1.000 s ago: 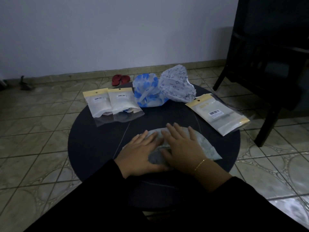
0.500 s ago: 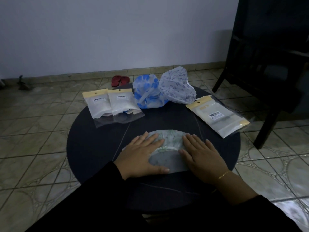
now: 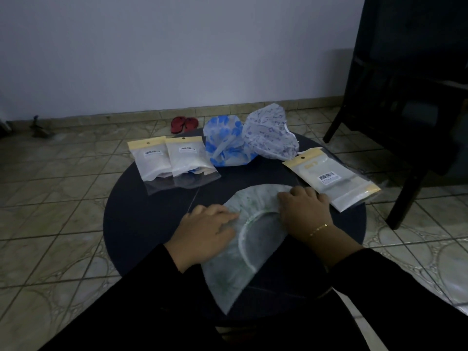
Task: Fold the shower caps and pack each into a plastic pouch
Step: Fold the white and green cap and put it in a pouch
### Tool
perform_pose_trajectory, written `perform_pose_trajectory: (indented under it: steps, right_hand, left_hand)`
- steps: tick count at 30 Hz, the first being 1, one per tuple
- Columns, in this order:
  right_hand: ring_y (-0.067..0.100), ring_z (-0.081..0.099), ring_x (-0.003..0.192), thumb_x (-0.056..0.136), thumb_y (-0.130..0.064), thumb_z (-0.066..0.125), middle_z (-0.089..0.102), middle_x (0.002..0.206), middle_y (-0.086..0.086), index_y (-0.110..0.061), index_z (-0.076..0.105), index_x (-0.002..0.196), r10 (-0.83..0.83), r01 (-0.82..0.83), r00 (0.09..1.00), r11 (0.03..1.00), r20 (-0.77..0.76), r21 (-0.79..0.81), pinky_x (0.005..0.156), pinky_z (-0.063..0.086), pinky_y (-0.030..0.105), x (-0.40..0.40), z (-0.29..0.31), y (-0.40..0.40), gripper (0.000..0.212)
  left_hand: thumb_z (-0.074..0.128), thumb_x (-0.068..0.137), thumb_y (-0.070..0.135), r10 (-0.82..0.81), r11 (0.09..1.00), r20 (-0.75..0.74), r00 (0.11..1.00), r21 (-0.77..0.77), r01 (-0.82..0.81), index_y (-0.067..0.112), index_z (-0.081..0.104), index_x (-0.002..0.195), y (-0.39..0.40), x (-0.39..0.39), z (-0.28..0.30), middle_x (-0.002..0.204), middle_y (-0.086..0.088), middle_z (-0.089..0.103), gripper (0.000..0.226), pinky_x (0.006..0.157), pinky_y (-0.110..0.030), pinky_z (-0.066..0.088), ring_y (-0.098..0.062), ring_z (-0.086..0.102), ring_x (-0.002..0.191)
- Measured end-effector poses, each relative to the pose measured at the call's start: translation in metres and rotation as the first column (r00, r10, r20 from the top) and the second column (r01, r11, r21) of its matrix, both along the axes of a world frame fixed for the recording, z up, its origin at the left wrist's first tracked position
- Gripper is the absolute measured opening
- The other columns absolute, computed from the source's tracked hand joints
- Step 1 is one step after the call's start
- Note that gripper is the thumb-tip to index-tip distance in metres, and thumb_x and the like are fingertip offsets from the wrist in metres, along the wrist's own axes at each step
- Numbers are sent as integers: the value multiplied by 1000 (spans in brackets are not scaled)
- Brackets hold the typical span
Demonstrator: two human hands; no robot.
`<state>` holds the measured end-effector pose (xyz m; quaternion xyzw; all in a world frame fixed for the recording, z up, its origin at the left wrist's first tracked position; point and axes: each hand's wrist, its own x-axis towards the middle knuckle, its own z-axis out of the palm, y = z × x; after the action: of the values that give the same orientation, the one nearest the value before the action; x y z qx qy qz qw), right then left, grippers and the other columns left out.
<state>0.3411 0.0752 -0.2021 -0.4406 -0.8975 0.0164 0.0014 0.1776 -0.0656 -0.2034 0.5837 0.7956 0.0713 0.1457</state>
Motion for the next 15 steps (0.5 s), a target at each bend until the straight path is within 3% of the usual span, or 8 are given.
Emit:
perform_pose_trajectory:
  steps: [4,6,9,15]
  right_hand:
    - [22,22,140,97,-47,27,26,152,-2,-33,28,144,1,-27,995,966,-100,-255,110,12,55,-23,-1,12,49]
    - [18,12,144,95,-56,25,17,156,-6,-37,22,145,48,-70,996,947,-76,-313,111,6,59,-32,-1,17,54]
    - [15,-2,146,94,-61,22,5,158,-8,-39,15,147,119,-121,993,939,-26,-322,111,-3,61,-43,-3,24,58]
    - [17,-11,146,92,-65,21,-8,159,-4,-38,8,149,127,-133,991,967,-43,-219,114,-8,55,-44,-7,29,64]
  left_hand:
    - [16,64,79,-30,995,-76,997,88,37,48,36,137,-8,-3,-9,127,21,33,82,95,-25,18,-8,28,122]
    - [22,63,91,-76,993,-67,995,80,82,47,31,140,-11,-4,-13,145,20,21,90,106,-28,9,-8,13,137]
    - [22,54,97,-100,995,-22,995,-19,100,47,11,146,-11,-3,-17,155,21,-11,105,117,-36,-8,-4,-14,143]
    - [34,56,95,22,999,-17,1000,-41,-23,46,7,146,-5,10,-20,157,17,-14,107,117,-43,-10,-5,-15,143]
